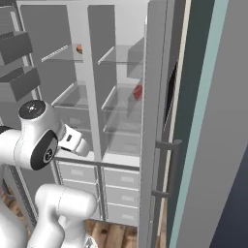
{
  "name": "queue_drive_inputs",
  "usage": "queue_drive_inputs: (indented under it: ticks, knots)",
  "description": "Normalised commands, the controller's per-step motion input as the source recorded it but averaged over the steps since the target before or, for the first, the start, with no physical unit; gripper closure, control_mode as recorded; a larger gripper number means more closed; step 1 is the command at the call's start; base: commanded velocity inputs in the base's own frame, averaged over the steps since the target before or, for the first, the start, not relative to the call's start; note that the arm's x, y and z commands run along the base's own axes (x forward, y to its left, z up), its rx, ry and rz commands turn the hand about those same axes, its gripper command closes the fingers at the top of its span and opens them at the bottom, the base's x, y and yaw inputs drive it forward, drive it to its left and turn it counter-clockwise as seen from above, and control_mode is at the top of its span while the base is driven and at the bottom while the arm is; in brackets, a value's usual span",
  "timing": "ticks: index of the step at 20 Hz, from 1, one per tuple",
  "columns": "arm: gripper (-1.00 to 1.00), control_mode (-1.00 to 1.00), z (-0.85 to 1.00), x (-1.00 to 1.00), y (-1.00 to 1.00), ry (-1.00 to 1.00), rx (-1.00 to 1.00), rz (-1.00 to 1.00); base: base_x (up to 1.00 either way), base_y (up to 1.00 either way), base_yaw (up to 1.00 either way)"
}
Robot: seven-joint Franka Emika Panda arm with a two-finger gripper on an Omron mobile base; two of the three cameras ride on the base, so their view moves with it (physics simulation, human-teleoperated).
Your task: Pick up the frozen steak from the freezer, place it on any shelf in the fridge, and close the fridge and freezer doors when done.
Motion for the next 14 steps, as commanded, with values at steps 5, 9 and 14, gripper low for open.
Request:
queue_drive_inputs:
  ticks: [5, 9, 14]
  knots:
    - [-1.00, 1.00, 0.00, 0.00, 0.00, 0.00, 0.00, 0.00, -0.41, 0.00, 0.01]
    - [-1.00, 1.00, 0.00, 0.00, 0.00, 0.00, 0.00, 0.00, -0.34, 0.00, 0.04]
    - [-1.00, 1.00, 0.00, 0.00, 0.00, 0.00, 0.00, 0.00, -0.14, 0.00, 0.04]
